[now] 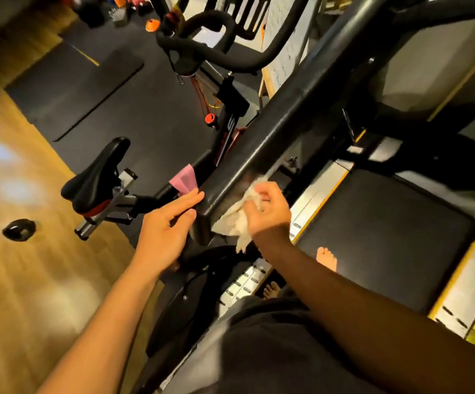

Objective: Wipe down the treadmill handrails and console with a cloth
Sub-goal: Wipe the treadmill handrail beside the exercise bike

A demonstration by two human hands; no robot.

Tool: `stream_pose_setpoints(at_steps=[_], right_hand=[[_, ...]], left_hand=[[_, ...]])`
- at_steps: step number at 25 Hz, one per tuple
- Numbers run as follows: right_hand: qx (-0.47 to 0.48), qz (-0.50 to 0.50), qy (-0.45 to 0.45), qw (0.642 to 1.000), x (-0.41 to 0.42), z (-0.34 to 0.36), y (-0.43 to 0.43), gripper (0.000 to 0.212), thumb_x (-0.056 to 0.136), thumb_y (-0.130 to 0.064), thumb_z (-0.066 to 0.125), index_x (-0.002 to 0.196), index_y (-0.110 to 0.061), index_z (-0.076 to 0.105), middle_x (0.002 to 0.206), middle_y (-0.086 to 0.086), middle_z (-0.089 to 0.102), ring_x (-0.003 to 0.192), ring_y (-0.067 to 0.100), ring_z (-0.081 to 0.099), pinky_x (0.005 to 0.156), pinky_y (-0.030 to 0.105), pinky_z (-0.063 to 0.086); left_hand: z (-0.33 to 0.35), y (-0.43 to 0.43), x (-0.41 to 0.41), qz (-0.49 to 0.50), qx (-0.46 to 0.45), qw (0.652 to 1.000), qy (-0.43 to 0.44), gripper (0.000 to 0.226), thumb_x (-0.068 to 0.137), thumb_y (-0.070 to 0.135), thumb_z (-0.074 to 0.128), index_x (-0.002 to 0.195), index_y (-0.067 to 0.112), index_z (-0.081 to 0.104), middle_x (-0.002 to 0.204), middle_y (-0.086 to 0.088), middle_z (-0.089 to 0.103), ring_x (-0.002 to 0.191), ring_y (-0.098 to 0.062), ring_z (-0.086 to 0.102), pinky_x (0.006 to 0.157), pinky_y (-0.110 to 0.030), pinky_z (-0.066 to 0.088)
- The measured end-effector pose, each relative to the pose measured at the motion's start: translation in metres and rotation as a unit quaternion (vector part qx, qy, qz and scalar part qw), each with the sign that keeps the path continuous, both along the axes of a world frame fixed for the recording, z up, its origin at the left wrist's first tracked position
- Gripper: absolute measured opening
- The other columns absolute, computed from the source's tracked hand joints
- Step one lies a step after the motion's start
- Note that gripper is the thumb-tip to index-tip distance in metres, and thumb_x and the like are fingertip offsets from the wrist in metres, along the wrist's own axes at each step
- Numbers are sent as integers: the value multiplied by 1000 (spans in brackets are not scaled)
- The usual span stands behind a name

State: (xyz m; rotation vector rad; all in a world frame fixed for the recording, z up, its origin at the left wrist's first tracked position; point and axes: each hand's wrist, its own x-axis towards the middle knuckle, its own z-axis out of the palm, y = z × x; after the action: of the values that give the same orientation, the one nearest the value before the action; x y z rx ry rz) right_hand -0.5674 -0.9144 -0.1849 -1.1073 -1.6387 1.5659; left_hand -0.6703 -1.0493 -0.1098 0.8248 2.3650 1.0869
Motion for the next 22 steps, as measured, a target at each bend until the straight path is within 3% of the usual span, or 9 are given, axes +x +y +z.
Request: stream_pose_setpoints(at_steps=[2, 5, 7, 10, 13, 15, 18, 20, 22], right_hand=[[-52, -74, 8, 996, -3, 14, 54, 24, 85, -6, 55, 95, -27, 56, 92, -8, 58, 79, -6, 55, 71, 12, 44], [-130, -95, -16, 987, -12, 17, 65, 27, 84, -5, 46, 97, -29, 51, 92, -6, 56, 82, 10, 57, 73, 28, 50], [-169, -46, -67, 982, -19, 15, 18, 23, 82, -7, 47, 90, -28, 46, 85, -4, 54, 80, 19, 57, 75, 39, 53], [-263, 91, -65, 958, -4, 30, -43, 21, 83, -4, 54, 88, -23, 50, 80, 1, 55, 74, 20, 56, 62, 30, 50], [-239, 147, -27, 960, 7, 63, -21, 17, 83, -3, 59, 91, -18, 61, 88, 6, 62, 78, 20, 61, 61, 29, 51], [-224, 201, 2, 954, 10, 86, 0, 18, 85, -8, 56, 95, -21, 65, 97, 11, 64, 82, 21, 62, 63, 31, 51], [-284, 283, 96, 911, 12, 115, 6, 20, 89, -14, 51, 104, -17, 63, 98, 15, 66, 85, 27, 63, 71, 40, 51], [-120, 321, 104, 934, 8, 125, 3, 25, 89, -22, 62, 113, -15, 59, 97, 8, 68, 85, 22, 67, 71, 39, 55], [180, 331, 41, 925, 3, 119, 21, 38, 85, -18, 69, 120, -16, 56, 103, 0, 64, 91, 7, 63, 77, 30, 53]], left_hand=[[1, -1, 0, 6, 1, 1000, -10, 40, 93, 4, 54, 118, 34, 63, 130, 10, 61, 125, -1, 51, 112, -32, 38], [2, 0, 3, 12, -2, 1000, -21, 40, 94, 4, 53, 118, 34, 64, 130, 12, 61, 125, 1, 51, 112, -32, 38], [1, 0, 3, 19, -1, 999, -28, 40, 94, 5, 52, 118, 34, 63, 130, 13, 60, 125, 3, 49, 113, -31, 36], [7, 0, 4, 15, 5, 999, -52, 36, 96, 9, 50, 118, 34, 63, 131, 15, 59, 125, 4, 49, 114, -34, 35], [25, 3, 11, 41, 9, 997, -66, 27, 98, 21, 50, 116, 30, 68, 111, 17, 64, 109, -7, 59, 102, -31, 45], [37, 6, 19, 94, 58, 988, -104, 23, 95, 27, 55, 113, 31, 68, 103, 11, 70, 99, -10, 64, 85, -22, 53], [48, 9, 31, 132, 181, 948, -227, 31, 86, 27, 67, 117, 22, 65, 107, 2, 72, 97, -11, 69, 80, -26, 57], [50, 14, 29, 160, 190, 952, -181, 29, 83, 20, 74, 111, 17, 66, 101, 2, 71, 90, -10, 69, 72, -25, 57], [48, 22, 23, 179, 175, 965, -73, 24, 81, 16, 75, 102, 15, 66, 91, 5, 69, 78, -5, 67, 67, -20, 55]])
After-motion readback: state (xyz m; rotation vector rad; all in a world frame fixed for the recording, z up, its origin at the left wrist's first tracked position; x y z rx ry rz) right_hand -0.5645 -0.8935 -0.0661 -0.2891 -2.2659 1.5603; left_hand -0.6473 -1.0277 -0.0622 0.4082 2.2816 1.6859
